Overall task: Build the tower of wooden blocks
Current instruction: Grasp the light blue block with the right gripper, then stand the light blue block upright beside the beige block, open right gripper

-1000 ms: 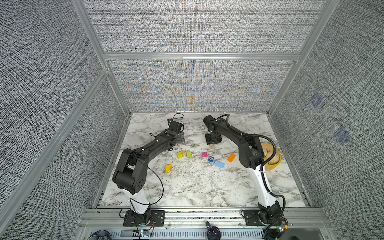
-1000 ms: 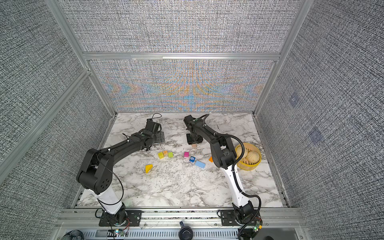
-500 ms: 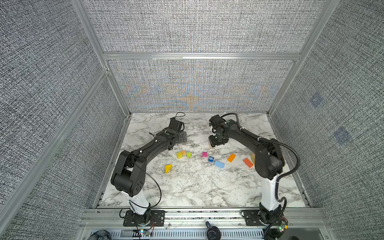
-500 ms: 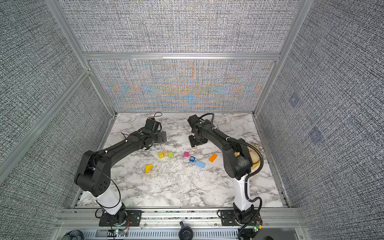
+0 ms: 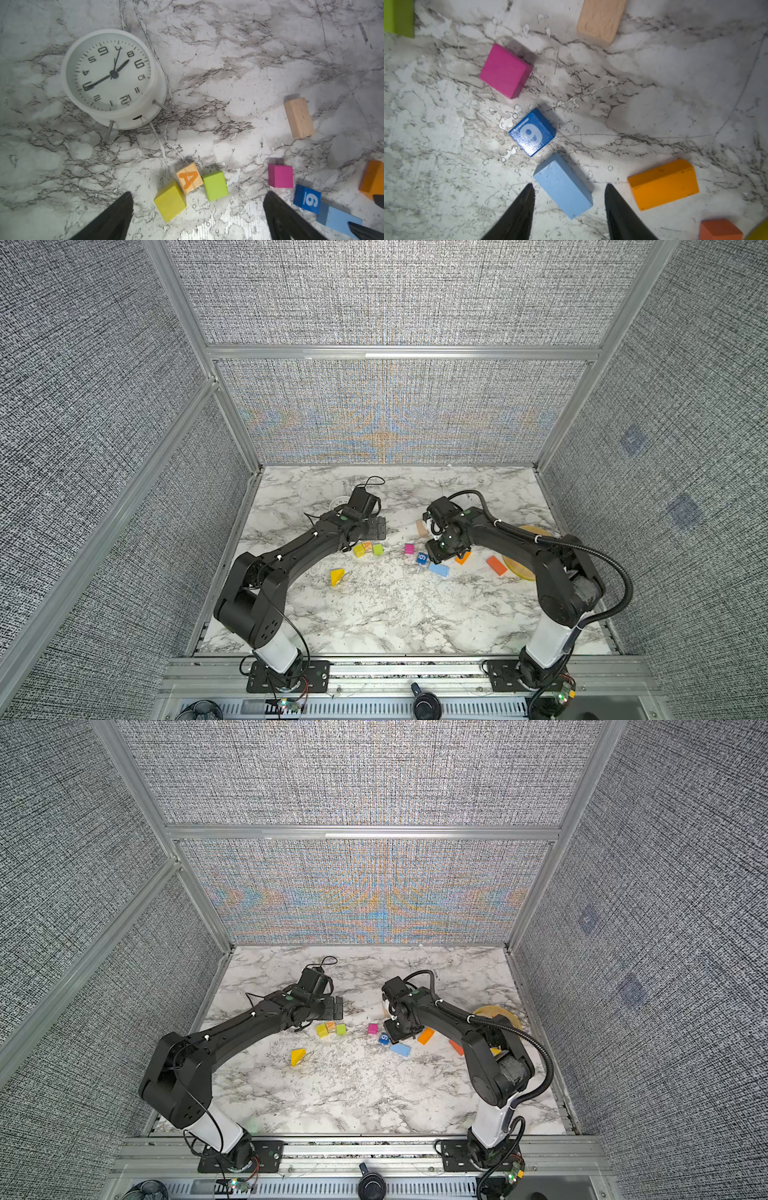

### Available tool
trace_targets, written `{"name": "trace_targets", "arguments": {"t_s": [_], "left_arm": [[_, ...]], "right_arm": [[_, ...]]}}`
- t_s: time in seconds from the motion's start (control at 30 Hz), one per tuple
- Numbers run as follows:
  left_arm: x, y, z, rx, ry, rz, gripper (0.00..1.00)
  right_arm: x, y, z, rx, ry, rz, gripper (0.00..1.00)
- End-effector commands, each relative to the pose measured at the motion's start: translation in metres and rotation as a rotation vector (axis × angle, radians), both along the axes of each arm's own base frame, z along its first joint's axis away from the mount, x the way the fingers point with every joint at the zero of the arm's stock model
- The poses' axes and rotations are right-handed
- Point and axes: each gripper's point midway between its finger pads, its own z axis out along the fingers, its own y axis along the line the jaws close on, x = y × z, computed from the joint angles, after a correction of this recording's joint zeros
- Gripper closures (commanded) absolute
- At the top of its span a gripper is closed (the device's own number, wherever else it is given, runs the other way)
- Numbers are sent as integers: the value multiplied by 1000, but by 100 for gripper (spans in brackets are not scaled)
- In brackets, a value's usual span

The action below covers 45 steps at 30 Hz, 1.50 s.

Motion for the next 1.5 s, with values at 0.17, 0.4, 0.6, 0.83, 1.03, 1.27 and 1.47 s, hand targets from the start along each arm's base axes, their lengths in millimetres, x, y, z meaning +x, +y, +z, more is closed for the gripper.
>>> {"name": "trace_targets", "arguments": {"t_s": [0.17,0.4,0.6,0.83,1.03,1.27,1.47], "left_arm": [[-15,-4,0,-54,10,5,1],[-21,0,-6,-37,34,5,1],[-27,2,-10,-45,38,9,1],[-28,3,-11,-44,41,14,1],[-28,5,-14,-36,45,18,1],[-28,6,-9,-34,38,21,1],[-25,6,2,-20,25,11,1]], "right_arm": [[-8,-10,-11,-77,3,32,38],[-17,-5,-20,-91,34,65,35],[-25,-6,-31,-113,66,71,35],[-25,-11,-39,-150,81,47,54],[-24,-12,-40,-158,84,34,72],[-19,-12,-31,-147,68,-2,76],[-9,-14,-8,-85,38,-99,76]]}}
